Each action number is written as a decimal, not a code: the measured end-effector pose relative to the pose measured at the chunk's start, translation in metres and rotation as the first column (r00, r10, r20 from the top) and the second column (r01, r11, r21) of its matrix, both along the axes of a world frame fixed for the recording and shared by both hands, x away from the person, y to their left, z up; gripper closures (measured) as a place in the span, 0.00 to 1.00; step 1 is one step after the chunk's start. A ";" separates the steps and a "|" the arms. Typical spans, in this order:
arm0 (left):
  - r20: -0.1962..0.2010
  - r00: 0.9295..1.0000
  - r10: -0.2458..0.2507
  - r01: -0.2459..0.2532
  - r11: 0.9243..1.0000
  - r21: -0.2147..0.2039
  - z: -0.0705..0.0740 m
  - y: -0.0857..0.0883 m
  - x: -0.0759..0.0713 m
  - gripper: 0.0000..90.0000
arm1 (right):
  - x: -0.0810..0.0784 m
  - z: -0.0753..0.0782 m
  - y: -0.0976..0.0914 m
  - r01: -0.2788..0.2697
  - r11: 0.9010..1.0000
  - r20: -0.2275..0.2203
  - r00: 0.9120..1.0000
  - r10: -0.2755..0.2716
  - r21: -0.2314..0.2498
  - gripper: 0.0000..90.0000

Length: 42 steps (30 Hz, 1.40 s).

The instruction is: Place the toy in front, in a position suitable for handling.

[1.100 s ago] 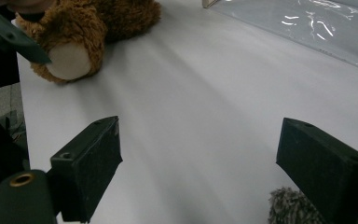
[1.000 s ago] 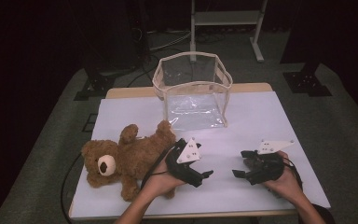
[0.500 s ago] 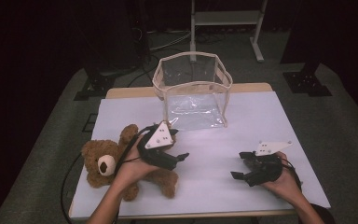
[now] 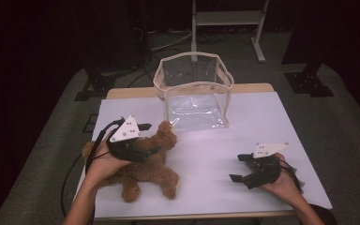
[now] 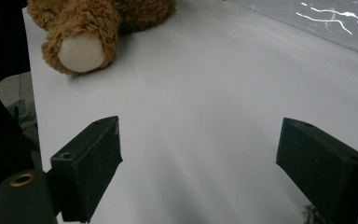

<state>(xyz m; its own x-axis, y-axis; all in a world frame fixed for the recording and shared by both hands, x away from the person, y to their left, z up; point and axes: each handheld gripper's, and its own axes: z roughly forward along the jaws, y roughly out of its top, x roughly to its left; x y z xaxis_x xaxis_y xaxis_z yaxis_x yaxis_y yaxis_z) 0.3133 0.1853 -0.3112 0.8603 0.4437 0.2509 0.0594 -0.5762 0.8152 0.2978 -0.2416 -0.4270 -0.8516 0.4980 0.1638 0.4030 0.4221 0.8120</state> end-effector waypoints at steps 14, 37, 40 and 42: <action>-0.014 0.996 0.083 -0.083 0.996 0.014 -0.004 0.046 0.015 0.34 | 0.000 0.001 0.002 -0.015 1.000 -0.005 1.000 0.015 -0.005 0.14; -0.121 0.990 0.070 -0.066 0.997 0.034 -0.030 0.075 0.041 0.47 | -0.002 0.000 0.022 -0.096 0.995 -0.038 0.995 0.096 0.004 0.14; -0.132 0.989 0.067 -0.062 0.997 0.039 -0.030 0.075 0.042 0.52 | -0.002 0.000 0.027 -0.113 0.994 -0.046 0.993 0.113 0.012 0.14; -0.142 0.988 0.064 -0.058 0.997 0.048 -0.030 0.073 0.043 0.62 | -0.002 0.000 0.034 -0.137 0.990 -0.057 0.989 0.138 0.024 0.14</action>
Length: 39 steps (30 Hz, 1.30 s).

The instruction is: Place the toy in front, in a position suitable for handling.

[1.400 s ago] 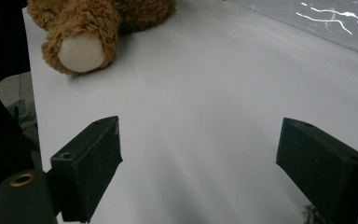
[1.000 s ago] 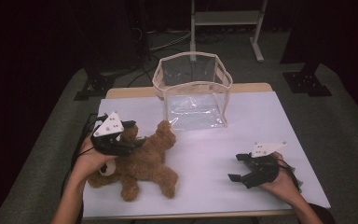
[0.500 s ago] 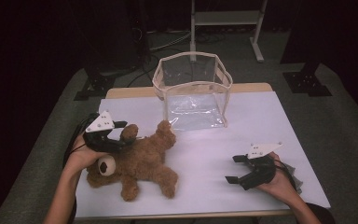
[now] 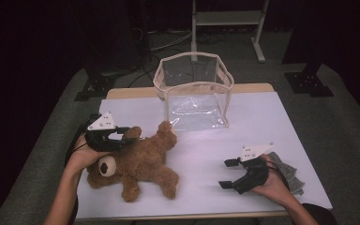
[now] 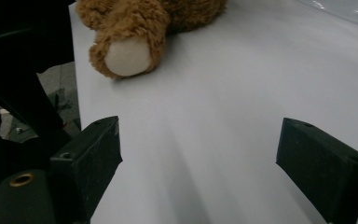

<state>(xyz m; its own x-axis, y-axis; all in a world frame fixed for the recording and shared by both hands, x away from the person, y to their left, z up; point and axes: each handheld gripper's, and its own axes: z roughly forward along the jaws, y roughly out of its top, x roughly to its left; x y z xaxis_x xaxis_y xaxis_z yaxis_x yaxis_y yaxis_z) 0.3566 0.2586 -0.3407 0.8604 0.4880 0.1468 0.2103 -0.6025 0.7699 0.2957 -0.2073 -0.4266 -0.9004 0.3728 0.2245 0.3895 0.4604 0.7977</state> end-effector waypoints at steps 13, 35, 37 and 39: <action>0.011 1.000 -0.002 0.002 1.000 0.014 0.003 0.000 -0.001 0.78 | -0.005 0.015 0.071 -0.171 0.985 0.023 0.985 0.171 0.025 0.13; 0.031 0.996 -0.082 0.083 0.997 -0.011 0.004 0.004 -0.006 0.81 | 0.015 -0.023 0.165 -0.245 0.967 -0.092 0.967 0.239 -0.067 0.41; 0.031 0.995 -0.092 0.093 0.996 -0.018 0.004 0.005 -0.006 0.81 | 0.017 -0.021 0.165 -0.249 0.966 -0.108 0.965 0.241 -0.066 0.50; 0.030 0.994 -0.100 0.101 0.995 -0.022 0.005 0.005 -0.006 0.82 | 0.018 -0.021 0.165 -0.253 0.965 -0.106 0.964 0.245 -0.070 0.56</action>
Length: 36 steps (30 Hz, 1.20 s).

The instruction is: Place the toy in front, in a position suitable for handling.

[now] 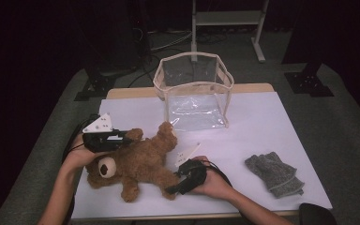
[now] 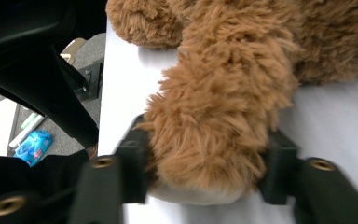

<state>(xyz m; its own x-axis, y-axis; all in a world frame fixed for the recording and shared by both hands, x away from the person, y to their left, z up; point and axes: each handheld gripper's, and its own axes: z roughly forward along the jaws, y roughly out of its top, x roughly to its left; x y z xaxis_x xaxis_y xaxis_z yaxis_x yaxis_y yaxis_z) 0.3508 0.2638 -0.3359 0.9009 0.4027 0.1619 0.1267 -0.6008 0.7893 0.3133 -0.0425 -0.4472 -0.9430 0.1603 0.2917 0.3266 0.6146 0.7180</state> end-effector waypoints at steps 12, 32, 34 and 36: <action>-0.014 1.000 -0.015 0.014 0.998 -0.064 0.013 0.004 -0.003 0.83 | -0.006 0.020 -0.007 -0.059 0.998 0.020 0.998 0.058 0.013 0.73; 0.050 0.974 -0.220 0.224 0.970 -0.092 0.054 -0.087 0.000 0.83 | -0.036 0.077 -0.115 0.009 0.999 0.092 0.996 -0.013 0.042 0.74; 0.049 0.969 -0.244 0.247 0.965 -0.087 0.055 -0.102 0.002 0.83 | -0.039 0.078 -0.130 0.029 0.999 0.089 0.996 -0.032 0.037 0.74; 0.044 0.960 -0.275 0.277 0.958 -0.072 0.055 -0.119 0.005 0.83 | -0.040 0.077 -0.139 0.041 0.999 0.087 0.995 -0.044 0.035 0.74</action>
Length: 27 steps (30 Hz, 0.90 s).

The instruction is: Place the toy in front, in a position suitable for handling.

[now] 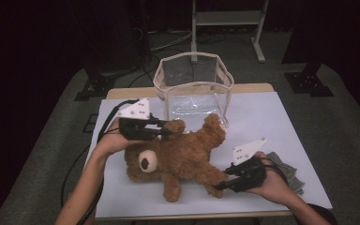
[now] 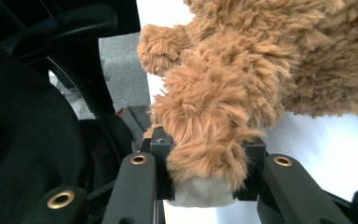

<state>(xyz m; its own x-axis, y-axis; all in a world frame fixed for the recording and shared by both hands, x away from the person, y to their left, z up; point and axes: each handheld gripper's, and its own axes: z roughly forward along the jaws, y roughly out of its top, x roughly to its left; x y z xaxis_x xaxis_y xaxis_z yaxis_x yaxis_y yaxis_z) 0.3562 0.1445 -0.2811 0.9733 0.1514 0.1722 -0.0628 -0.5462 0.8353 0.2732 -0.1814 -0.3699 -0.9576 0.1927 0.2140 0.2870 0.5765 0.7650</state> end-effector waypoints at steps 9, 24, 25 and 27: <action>-0.045 0.994 -0.100 0.102 0.993 0.060 -0.017 -0.074 0.016 0.83 | -0.010 -0.024 -0.078 0.115 0.993 -0.070 0.991 -0.113 0.016 0.74; -0.127 0.988 -0.091 0.105 0.989 0.104 -0.047 -0.093 0.029 0.66 | -0.010 -0.046 -0.103 0.180 0.984 -0.091 0.980 -0.179 0.011 0.42; -0.099 0.992 -0.083 0.094 0.989 0.113 -0.045 -0.088 0.025 0.62 | -0.010 -0.039 -0.104 0.185 0.983 -0.070 0.981 -0.182 0.025 0.41; -0.093 0.993 -0.078 0.088 0.990 0.106 -0.041 -0.079 0.021 0.55 | -0.010 -0.030 -0.105 0.187 0.981 -0.043 0.982 -0.185 0.055 0.38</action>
